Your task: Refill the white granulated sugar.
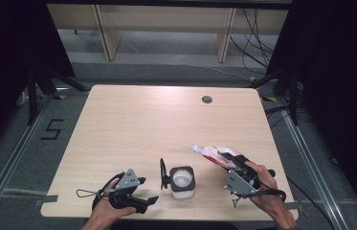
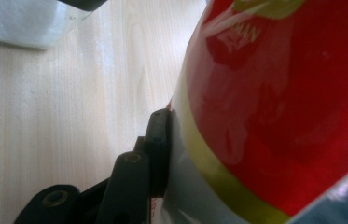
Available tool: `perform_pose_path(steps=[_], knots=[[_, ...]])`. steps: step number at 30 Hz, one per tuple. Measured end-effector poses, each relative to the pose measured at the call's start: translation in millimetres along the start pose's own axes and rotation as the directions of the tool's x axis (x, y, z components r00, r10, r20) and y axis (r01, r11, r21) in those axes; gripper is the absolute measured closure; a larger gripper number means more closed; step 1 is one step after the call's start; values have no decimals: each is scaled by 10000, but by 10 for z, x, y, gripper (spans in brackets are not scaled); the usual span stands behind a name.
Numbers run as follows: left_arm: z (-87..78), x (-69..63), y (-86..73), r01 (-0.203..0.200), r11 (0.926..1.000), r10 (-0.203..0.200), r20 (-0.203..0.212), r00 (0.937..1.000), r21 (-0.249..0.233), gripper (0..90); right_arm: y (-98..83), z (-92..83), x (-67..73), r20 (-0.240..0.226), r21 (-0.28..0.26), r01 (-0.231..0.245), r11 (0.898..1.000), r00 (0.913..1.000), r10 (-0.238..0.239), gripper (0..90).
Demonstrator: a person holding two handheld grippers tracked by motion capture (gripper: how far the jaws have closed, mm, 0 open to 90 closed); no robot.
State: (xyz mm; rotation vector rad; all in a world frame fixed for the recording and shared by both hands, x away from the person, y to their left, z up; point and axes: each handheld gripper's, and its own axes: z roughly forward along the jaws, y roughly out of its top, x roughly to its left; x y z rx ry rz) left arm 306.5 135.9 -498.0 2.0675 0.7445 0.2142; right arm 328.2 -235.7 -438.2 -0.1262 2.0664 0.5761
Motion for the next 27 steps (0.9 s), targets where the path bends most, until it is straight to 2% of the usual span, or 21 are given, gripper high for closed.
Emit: perform_pose_path(steps=[1, 2, 3, 4, 5, 7, 9, 10, 11, 12, 14, 16, 18, 19, 20, 21, 22, 23, 25, 26, 27], knots=[[-1, -1, 1, -2, 10000, 2, 15, 10000, 3, 195, -10, 7, 8, -18, 32, -92, 10000, 10000, 92, 679], [6, -13, -1, 156, 9998, -156, 23, 9999, -83, 195, -25, 12, 28, -63, 89, -436, 9990, 9990, 436, 680], [-5, -4, 1, 157, 9997, -157, -27, 9999, 187, 195, -44, 18, 23, -85, -2, -571, 9984, 9983, 571, 681], [4, -22, -1, 353, 9994, -353, 90, 9993, 16, 195, -61, 26, 11, -196, -94, -642, 9979, 9978, 640, 681], [5, -23, -2, 345, 9994, -345, 77, 9994, 4, 195, -84, 31, 27, -207, -94, -1073, 9942, 9940, 1071, 681], [4, -23, -1, 350, 9994, -350, 73, 9994, 2, 195, -108, 39, 38, -308, -43, -1477, 9890, 9886, 1475, 682], [4, -22, -1, 344, 9994, -344, 79, 9994, 15, 195, -148, 68, 34, -326, -197, -1733, 9847, 9844, 1727, 683], [3, -22, -1, 346, 9994, -346, 76, 9994, 4, 195, -171, 81, 16, -419, -295, -1608, 9865, 9863, 1595, 683], [-1, -14, 0, 263, 9996, -263, 34, 9996, 70, 195, -199, 83, 33, -470, -182, -2084, 9779, 9771, 2073, 684], [-10, -2, 3, 122, 9997, -122, -31, 9999, 214, 195, -237, 94, 34, -525, -245, -2273, 9735, 9728, 2258, 684], [-1, -20, -3, 265, 9996, -265, -71, 9996, -28, 195, -300, 109, 41, -590, -251, -2639, 9642, 9632, 2621, 686], [-2, -21, -3, 243, 9997, -243, -83, 9997, -13, 195, -345, 106, 26, -561, -418, -2861, 9573, 9573, 2836, 688], [1, -29, -3, 295, 9995, -295, -49, 9996, -64, 195, -375, 94, 27, -544, -450, -3406, 9391, 9395, 3381, 688], [-1, -23, 0, 144, 9999, -145, -47, 9999, -67, 195, -398, 89, 25, -561, -545, -3765, 9248, 9259, 3736, 688], [-3, -17, 3, -13, 10000, 13, -35, 10000, -69, 195, -425, 87, 14, -514, -633, -3924, 9176, 9195, 3897, 688], [-3, -18, 3, -9, 10000, 9, -36, 10000, -76, 195, -451, 77, 15, -508, -658, -4313, 8998, 9020, 4287, 688], [-2, -18, 2, -5, 10000, 5, -35, 10000, -69, 195, -476, 69, 11, -483, -701, -4522, 8892, 8919, 4497, 688], [-1, -18, 2, -3, 10000, 2, -34, 10000, -67, 195, -502, 63, 6, -468, -785, -4641, 8823, 8858, 4618, 688], [0, -18, 1, -1, 10000, 1, -32, 10000, -65, 195, -540, 46, 9, -420, -824, -5032, 8603, 8642, 5014, 687], [-1, -18, 2, 4, 10000, -4, -36, 10000, -69, 194, -561, 45, -3, -376, -915, -5068, 8572, 8620, 5055, 687], [-1, -17, 2, -5, 10000, 4, -44, 10000, -72, 195, -573, 38, 2, -399, -880, -5340, 8409, 8454, 5327, 687]])
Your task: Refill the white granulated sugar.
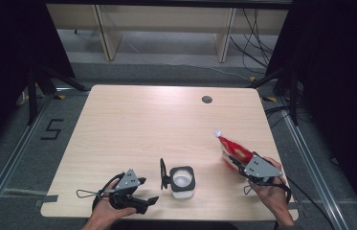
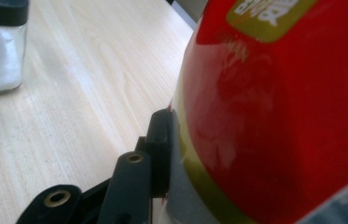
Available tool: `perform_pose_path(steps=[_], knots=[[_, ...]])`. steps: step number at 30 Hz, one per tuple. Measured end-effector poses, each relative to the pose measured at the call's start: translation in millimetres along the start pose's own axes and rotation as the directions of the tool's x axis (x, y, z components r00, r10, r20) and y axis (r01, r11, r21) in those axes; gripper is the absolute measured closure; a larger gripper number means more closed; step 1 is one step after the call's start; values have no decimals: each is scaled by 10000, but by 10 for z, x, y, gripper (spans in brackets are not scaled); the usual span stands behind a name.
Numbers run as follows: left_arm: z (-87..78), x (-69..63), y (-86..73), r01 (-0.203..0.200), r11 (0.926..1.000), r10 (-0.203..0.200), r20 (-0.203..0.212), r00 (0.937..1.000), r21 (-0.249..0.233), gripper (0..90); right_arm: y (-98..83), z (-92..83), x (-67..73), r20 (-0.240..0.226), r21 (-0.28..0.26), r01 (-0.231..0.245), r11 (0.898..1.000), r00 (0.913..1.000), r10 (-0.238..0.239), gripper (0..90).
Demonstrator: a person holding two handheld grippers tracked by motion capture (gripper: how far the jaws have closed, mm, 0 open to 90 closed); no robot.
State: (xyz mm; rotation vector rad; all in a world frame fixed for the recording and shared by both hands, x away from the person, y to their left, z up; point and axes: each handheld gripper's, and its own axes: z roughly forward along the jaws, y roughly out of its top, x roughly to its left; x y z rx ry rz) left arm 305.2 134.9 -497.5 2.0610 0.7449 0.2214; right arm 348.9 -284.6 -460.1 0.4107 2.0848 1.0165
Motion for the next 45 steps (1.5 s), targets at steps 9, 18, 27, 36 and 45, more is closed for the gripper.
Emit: perform_pose_path(steps=[9, 18, 27, 36, 45], knots=[[0, -3, -1, -5, 10000, 5, 17, 10000, 18, 195, -75, -47, -64, 318, -191, -943, 9954, 9950, 948, 681], [10, 3, -5, -117, 9998, 117, -14, 9999, 149, 195, -153, -112, -112, 718, -295, -1670, 9855, 9831, 1687, 656], [22, -20, -13, 280, 9996, -280, -1, 9996, -72, 194, -182, -139, -119, 932, -455, -1966, 9794, 9753, 2001, 593], [16, -16, -13, 307, 9995, -307, -1, 9995, 10, 194, -214, -278, -118, 1264, -862, -3421, 9357, 9279, 3508, 375], [21, -22, -13, 386, 9992, -386, 14, 9993, -58, 195, -218, -422, -45, 1542, -707, -3877, 9191, 9060, 3941, 327]])
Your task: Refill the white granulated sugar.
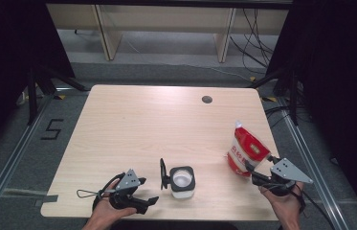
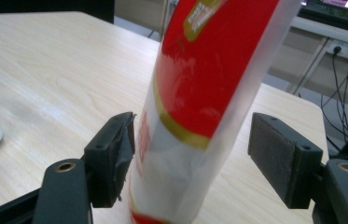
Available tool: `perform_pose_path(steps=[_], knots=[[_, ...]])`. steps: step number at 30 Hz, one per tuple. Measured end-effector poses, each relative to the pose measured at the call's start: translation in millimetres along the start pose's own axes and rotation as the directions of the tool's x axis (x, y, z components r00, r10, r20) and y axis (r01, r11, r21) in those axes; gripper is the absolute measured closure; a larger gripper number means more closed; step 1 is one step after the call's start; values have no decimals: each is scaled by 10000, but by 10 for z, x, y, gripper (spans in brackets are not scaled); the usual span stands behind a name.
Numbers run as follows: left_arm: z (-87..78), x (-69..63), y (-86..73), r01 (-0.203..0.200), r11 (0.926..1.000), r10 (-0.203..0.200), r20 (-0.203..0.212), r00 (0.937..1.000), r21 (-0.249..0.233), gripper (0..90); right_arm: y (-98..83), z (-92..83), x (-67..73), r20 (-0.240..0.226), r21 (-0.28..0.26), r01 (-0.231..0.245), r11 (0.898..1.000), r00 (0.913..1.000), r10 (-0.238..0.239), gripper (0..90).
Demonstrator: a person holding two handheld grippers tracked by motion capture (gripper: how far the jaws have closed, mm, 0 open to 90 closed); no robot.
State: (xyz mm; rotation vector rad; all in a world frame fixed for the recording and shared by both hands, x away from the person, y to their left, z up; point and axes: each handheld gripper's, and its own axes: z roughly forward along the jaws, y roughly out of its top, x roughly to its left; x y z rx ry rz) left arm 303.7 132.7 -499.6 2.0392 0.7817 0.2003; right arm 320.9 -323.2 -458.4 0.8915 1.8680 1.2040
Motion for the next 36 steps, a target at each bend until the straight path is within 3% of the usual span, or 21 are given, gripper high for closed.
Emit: perform_pose_path(steps=[2, 3, 4, 5, 8, 10, 12, 13, 14, 15, 16, 17, 19, 21, 23, 26, 29, 30, 31, 34, 36], knots=[[-9, 24, 2, -257, 9995, 259, -98, 9996, 189, 195, 2, -33, 24, 11, 269, -124, 9996, 9999, 123, 326], [-9, 24, 2, -254, 9996, 256, -101, 9996, 157, 195, -1, -35, 22, 60, 129, -23, 9999, 10000, 22, 323], [-5, 18, 1, -150, 9999, 150, -60, 9999, 64, 195, -2, -53, 48, -153, 361, -339, 9988, 9993, 344, 317], [3, 6, -1, -20, 10000, 20, 12, 10000, -75, 194, -6, -73, 41, 91, 371, -140, 9992, 9999, 136, 314], [2, 6, -1, -16, 10000, 16, 7, 10000, -83, 194, -9, -120, 97, 188, 485, -520, 9975, 9985, 512, 309], [-17, 23, 6, -232, 9995, 235, -110, 9997, 215, 194, -6, -146, 94, 360, 596, 1, 9982, 9994, -23, 301], [-18, 23, 6, -238, 9995, 240, -111, 9997, 212, 195, -7, -164, 130, 380, 688, -117, 9976, 9992, 91, 296], [-18, 24, 6, -238, 9995, 241, -121, 9996, 204, 195, -9, -186, 167, 332, 859, -492, 9951, 9984, 465, 293], [-20, 23, 7, -226, 9996, 229, -135, 9996, 195, 194, -8, -203, 166, 332, 912, -380, 9951, 9988, 352, 292], [-10, 3, 3, 28, 10000, -28, -21, 10000, -16, 195, -13, -211, 186, 341, 988, -523, 9937, 9982, 492, 292], [-10, 5, 3, 18, 10000, -18, -31, 10000, -9, 195, -17, -205, 164, 363, 930, -85, 9956, 9993, 52, 291], [-10, 6, 3, 14, 10000, -14, -32, 10000, -3, 195, -19, -207, 182, 235, 1001, -245, 9947, 9995, 223, 290], [-10, 5, 3, 17, 10000, -17, -32, 10000, 0, 195, -21, -225, 173, 329, 1008, 24, 9949, 9994, -57, 287], [-10, 6, 3, 21, 10000, -21, -36, 10000, -13, 195, -19, -239, 213, 272, 1034, -291, 9942, 9993, 264, 287], [-12, 5, 3, 21, 10000, -21, -41, 10000, -11, 195, -20, -252, 208, 240, 1007, 162, 9948, 9995, -187, 287], [-26, 27, 8, -249, 9995, 253, -181, 9995, 199, 195, -30, -285, 265, 276, 1076, -483, 9930, 9986, 456, 282], [-14, 15, 6, -125, 9999, 125, -71, 9999, -30, 195, -44, -294, 264, 199, 918, -432, 9948, 9989, 415, 271], [-20, 21, 7, -184, 9998, 184, -96, 9998, 55, 195, -51, -292, 253, 228, 824, -112, 9965, 9997, 94, 261], [-15, 14, 6, -99, 9999, 98, -87, 9999, -25, 194, -57, -302, 280, 172, 983, -531, 9937, 9985, 516, 257], [-22, 16, 8, -167, 9999, 167, -133, 9998, 3, 195, -63, -321, 321, 113, 1034, -869, 9908, 9962, 861, 242], [-17, 11, 7, -113, 9999, 112, -127, 9999, -47, 194, -67, -322, 323, -98, 1049, -632, 9925, 9979, 646, 237]])
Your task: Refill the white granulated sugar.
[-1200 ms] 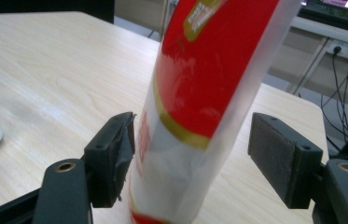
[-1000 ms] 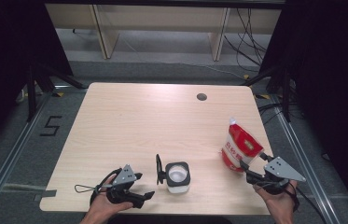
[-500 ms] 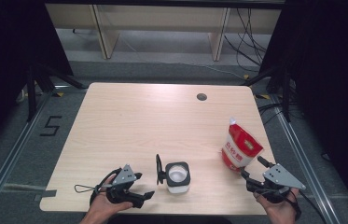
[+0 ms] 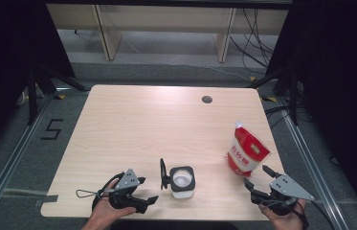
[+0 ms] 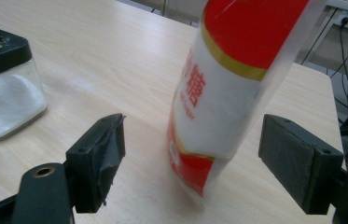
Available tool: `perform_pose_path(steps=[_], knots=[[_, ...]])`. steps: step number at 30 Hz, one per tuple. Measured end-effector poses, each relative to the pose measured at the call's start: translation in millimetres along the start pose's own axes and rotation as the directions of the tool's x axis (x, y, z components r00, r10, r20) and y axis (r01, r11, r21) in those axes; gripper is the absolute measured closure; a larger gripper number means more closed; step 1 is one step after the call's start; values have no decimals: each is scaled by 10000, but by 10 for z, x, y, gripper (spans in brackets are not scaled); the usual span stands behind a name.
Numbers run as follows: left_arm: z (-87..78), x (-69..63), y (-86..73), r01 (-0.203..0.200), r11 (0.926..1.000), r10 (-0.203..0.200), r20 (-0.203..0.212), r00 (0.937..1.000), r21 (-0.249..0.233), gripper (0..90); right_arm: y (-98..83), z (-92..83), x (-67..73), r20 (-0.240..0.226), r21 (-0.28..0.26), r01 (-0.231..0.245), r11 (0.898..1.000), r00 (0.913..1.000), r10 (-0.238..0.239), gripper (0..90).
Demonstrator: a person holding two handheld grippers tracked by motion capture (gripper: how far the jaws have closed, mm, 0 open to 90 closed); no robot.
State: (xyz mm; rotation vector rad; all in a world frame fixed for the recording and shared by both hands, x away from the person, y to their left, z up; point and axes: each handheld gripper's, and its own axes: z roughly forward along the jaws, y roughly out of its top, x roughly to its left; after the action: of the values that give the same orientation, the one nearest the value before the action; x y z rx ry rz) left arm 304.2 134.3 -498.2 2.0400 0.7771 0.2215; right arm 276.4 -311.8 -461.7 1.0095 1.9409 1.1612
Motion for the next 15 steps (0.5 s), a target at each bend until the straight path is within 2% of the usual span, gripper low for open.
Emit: perform_pose_path(steps=[1, 3, 4, 5, 6, 7, 9, 11, 12, 13, 14, 15], knots=[[-4, 6, 1, -92, 9999, 93, -34, 10000, 82, 195, -2, 5, -4, 114, -198, 202, 9996, 9997, -200, 238], [-5, 3, 1, -8, 10000, 8, -46, 10000, 87, 195, -1, -19, 36, -88, 67, -39, 10000, 10000, 40, 238], [-6, 5, 2, -52, 10000, 52, -43, 10000, 78, 194, -4, -21, 26, 107, -114, 336, 9994, 9994, -335, 237], [-5, 4, 2, -58, 10000, 58, -26, 10000, 46, 195, -6, -29, 46, 36, -32, 133, 9999, 9999, -133, 237], [-5, 3, 2, -50, 10000, 50, -21, 10000, 47, 195, -8, -24, 46, -22, -140, 217, 9997, 9998, -218, 236], [-5, 3, 1, -46, 10000, 46, -22, 10000, 48, 195, -13, -29, 62, -68, -149, 79, 9999, 9999, -80, 235], [-7, 6, 2, -83, 9999, 83, -43, 10000, 79, 195, -17, -43, 79, -220, -13, 79, 10000, 9997, -80, 233], [-6, 3, 1, -8, 9999, 8, -51, 10000, 100, 195, -20, -42, 90, -180, -119, 179, 9998, 9997, -181, 232], [-7, 5, 1, -54, 9999, 54, -52, 10000, 95, 195, -25, -44, 116, -327, -11, -74, 10000, 9994, 74, 231], [-8, 7, 2, -109, 9999, 110, -47, 9999, 98, 195, -26, -57, 129, -362, 133, -132, 9998, 9993, 137, 230], [-5, 3, 0, -2, 10000, 3, -56, 10000, 95, 195, -29, -46, 117, -291, -63, 247, 9997, 9993, -249, 230], [-5, 3, 0, -9, 10000, 10, -64, 10000, 90, 195, -32, -45, 130, -357, -29, 202, 9998, 9992, -203, 230]])
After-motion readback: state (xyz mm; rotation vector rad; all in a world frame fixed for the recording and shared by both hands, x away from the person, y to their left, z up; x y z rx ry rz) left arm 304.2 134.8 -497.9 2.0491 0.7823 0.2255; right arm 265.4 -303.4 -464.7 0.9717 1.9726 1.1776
